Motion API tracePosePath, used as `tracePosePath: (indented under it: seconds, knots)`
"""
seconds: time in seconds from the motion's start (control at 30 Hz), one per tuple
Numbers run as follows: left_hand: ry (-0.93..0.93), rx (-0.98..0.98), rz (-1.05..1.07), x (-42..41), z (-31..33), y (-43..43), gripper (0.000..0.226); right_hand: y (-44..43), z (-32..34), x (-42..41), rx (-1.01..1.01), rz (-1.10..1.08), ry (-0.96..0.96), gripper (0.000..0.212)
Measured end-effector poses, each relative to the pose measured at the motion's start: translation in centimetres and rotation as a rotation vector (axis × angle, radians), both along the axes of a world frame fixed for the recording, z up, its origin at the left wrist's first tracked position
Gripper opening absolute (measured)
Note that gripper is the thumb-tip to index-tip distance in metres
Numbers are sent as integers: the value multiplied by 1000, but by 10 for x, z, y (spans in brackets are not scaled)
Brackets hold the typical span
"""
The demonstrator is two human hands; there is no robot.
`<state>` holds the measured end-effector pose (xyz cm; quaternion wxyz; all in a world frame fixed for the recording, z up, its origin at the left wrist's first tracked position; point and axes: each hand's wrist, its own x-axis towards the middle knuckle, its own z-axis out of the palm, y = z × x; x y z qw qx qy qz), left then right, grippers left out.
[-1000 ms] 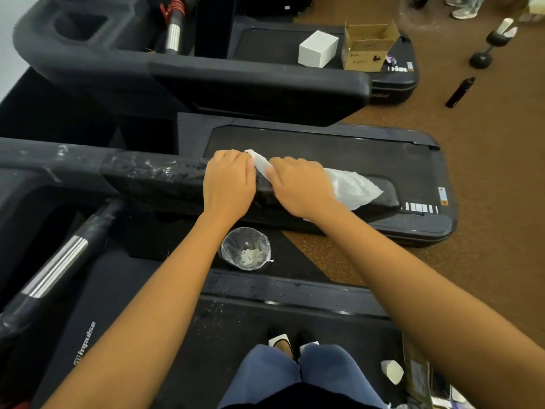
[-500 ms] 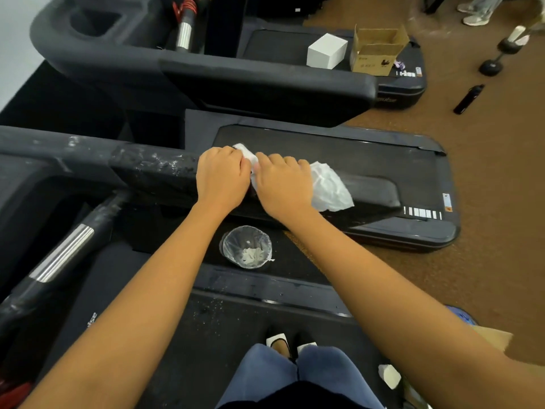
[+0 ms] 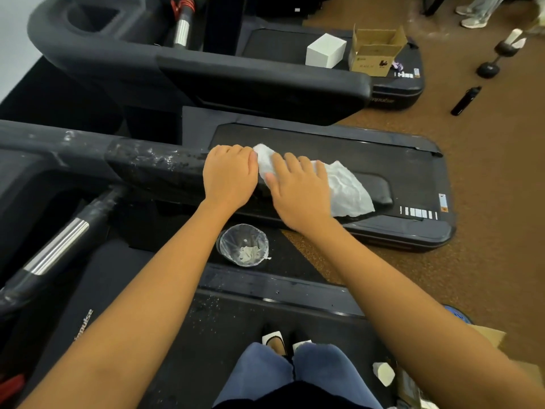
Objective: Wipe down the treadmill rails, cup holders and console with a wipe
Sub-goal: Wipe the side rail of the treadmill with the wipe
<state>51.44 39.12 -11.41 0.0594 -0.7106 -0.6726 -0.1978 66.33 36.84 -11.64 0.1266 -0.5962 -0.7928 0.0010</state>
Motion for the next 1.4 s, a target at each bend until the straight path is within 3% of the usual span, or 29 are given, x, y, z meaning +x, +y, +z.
tracePosePath:
  seconds: [0.07,0.2,0.3,0.47,0.63,0.83,1.0,1.13,1.27,1.4]
  knots:
    - [-18,-5,6,-1,-1,1,42,-4,-2,30,22,64,-13,48]
    - [-32,-13,8,-2,-3,2,46,-21,-9,77,35,-179,38,50]
    - [-26,-16,12,-1,-2,2,45,-17,-7,46,-5,-299,13,47]
    - [-34,-18,20,-1,-2,4,45,-2,7,-25,-43,-23,8,52]
    - [-54,-13,32,-1,-3,3,44,18,21,23,-117,132,172,46]
    - [-49,-12,11,-3,-1,1,43,33,11,31,-146,271,-68,43]
    - [-22,-25,-31,-6,2,1,45,12,2,60,78,27,-89,36]
    - [-15,-34,8,-1,0,1,42,10,7,60,13,-291,-71,44]
    - [-16,-49,26,-3,2,1,40,19,12,-10,-2,-34,-119,26]
    - [-49,-54,3,-4,6,-4,35,18,5,-5,32,146,-46,46]
